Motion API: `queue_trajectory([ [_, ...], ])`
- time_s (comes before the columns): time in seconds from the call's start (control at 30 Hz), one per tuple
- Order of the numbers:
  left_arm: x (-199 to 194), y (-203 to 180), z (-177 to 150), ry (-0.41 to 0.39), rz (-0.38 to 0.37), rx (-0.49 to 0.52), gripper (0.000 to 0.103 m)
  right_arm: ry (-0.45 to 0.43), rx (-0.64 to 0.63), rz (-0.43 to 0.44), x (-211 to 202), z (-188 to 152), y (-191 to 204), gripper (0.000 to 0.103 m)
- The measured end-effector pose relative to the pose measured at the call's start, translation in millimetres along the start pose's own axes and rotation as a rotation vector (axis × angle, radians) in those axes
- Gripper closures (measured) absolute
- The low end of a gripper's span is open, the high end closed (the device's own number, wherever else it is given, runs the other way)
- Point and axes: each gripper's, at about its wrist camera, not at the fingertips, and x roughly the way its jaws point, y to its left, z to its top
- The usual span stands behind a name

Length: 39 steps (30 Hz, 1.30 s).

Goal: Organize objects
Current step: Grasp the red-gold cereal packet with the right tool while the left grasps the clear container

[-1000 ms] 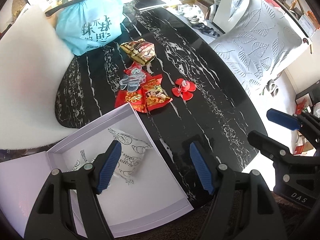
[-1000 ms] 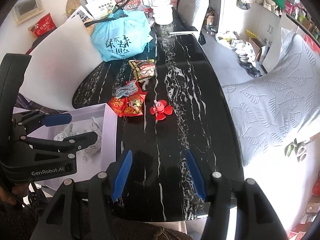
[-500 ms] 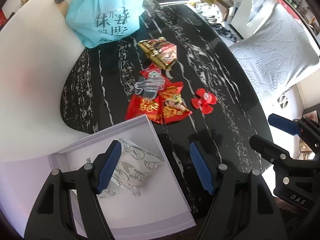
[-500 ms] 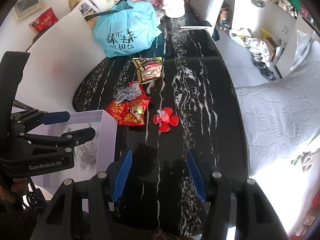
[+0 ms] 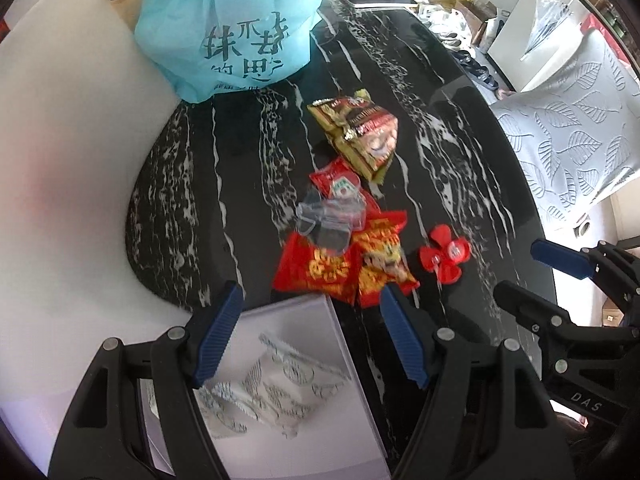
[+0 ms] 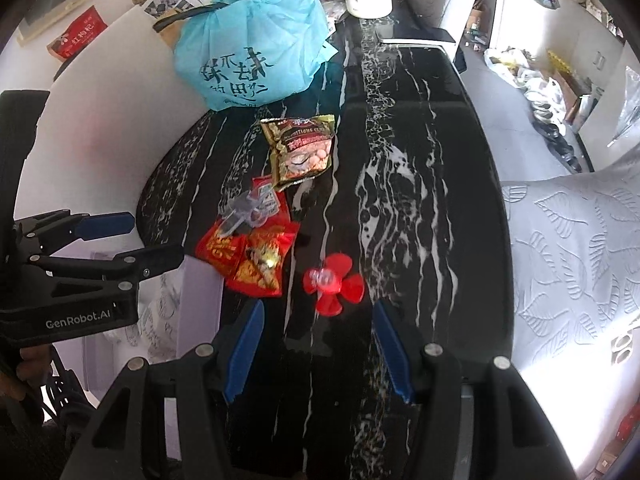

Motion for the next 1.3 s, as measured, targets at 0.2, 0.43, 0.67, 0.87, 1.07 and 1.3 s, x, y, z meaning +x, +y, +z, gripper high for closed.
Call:
queue_trajectory([
  [0.2,21.9,2.0,24.3,0.034,-0.019,-0.007,0.033,0.024,-0.019,0.003,19.0,25.0,-7.5,0.045],
  [0.43,45.4,6.3,45.8,0.060,-0.033,-0.011,0.033,0.065,-0.045,0.013,46.8,51.8,-15.2,0.044],
  [0.67,63.9,9.3,57.0,0.118,-0.111,0.020,0.033,0.075,-0.085,0.044,69.0,77.1,-15.7,0.035],
  [0.87,81.2,15.0,59.2,0.159,-0.138,0.024,0.033,0.063,-0.125,0.057,82.6,95.6,-14.3,0.034],
  [1.07,91.3,21.3,60.4,0.195,-0.162,0.039,0.033,0.050,-0.147,0.086,94.1,112.7,-11.2,0.034],
  [1.3,102.7,23.9,58.3,0.202,-0.157,0.065,0.033,0.051,-0.195,0.110,113.9,131.6,1.7,0.032],
])
